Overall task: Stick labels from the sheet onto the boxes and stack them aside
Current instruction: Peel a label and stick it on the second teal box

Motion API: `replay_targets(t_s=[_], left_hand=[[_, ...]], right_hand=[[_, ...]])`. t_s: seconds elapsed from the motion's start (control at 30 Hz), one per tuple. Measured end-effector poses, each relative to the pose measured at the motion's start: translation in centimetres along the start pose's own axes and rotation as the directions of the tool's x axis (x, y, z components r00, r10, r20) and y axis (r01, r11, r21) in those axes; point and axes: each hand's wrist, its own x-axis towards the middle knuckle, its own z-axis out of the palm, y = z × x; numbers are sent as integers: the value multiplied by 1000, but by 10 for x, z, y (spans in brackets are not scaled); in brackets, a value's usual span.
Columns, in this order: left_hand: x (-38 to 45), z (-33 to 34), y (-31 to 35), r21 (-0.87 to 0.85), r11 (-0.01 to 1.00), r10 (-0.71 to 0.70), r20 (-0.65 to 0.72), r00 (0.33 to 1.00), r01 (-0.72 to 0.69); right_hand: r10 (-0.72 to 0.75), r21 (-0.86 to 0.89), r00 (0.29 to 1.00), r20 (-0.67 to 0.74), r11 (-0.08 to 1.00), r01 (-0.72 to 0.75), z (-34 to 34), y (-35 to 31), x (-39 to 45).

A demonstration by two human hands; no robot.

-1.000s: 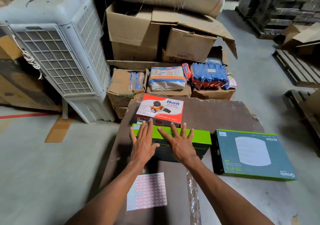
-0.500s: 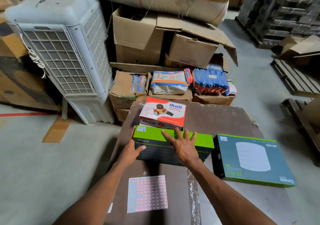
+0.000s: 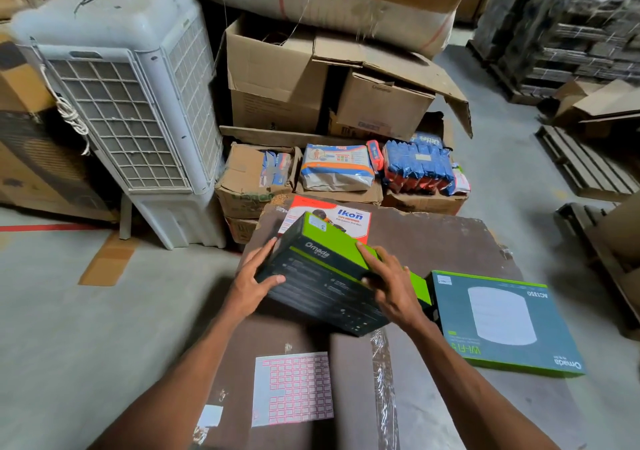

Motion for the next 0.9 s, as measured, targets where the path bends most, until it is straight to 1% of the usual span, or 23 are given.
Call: replay_targets(t_s=[0.07, 0.13, 0.23, 0.3, 0.4, 0.47, 0.5, 0.53, 0.57, 0.6, 0.63, 0.67, 0.7, 0.77, 0.8, 0.83, 0.9], left_hand=[[10, -6, 21, 52, 997, 63, -3, 998, -62], [17, -9, 40, 211, 966, 157, -20, 987, -149], [21, -8, 75, 424, 863, 313, -17, 950, -276], [25, -4, 95, 537, 774, 392, 9, 920, -336], [31, 4, 116, 634, 669, 436, 86, 896, -387], [33, 11, 123, 654, 641, 415, 144, 898, -401], [33, 15, 124, 657, 637, 394, 172, 903, -404], [33, 20, 123, 661, 634, 372, 194, 908, -401], [33, 24, 121, 667, 631, 357, 203, 912, -396], [33, 26, 119, 674, 631, 344, 200, 918, -383], [34, 27, 117, 681, 632, 335, 189, 923, -370], [35, 27, 115, 684, 638, 328, 175, 928, -354], [36, 27, 113, 687, 642, 321, 162, 933, -340], [35, 27, 110, 698, 633, 327, 153, 933, -336], [33, 27, 108, 705, 621, 341, 150, 928, -342], [32, 28, 108, 706, 617, 357, 143, 923, -348], [28, 29, 108, 699, 624, 378, 120, 918, -348]], right_hand=[[48, 179, 999, 7, 983, -48, -5, 5, -2], [109, 312, 994, 21, 944, -110, -6, 8, -7], [181, 438, 982, 56, 879, -187, 5, 20, -12], [273, 526, 956, 109, 800, -288, 13, 24, -15], [366, 588, 917, 156, 712, -384, 25, 25, -24], [404, 626, 895, 186, 653, -425, 30, 18, -29], [424, 639, 891, 160, 644, -421, 29, 11, -29], [444, 637, 893, 73, 668, -385, 26, 4, -28], [445, 603, 893, -66, 731, -320, 20, -3, -26], [401, 530, 889, -221, 815, -236, 11, -11, -24], [315, 412, 878, -361, 898, -153, 0, -19, -21], [204, 272, 877, -435, 958, -88, -9, -26, -17], [97, 132, 900, -424, 990, -45, -15, -29, -12], [-35, -87, 964, -262, 996, 12, -18, -31, -3], [-64, -172, 981, -184, 985, 32, -16, -28, 0], [-76, -239, 987, -141, 970, 41, -14, -25, 3], [-95, -319, 986, -140, 947, 46, -11, -22, 6]])
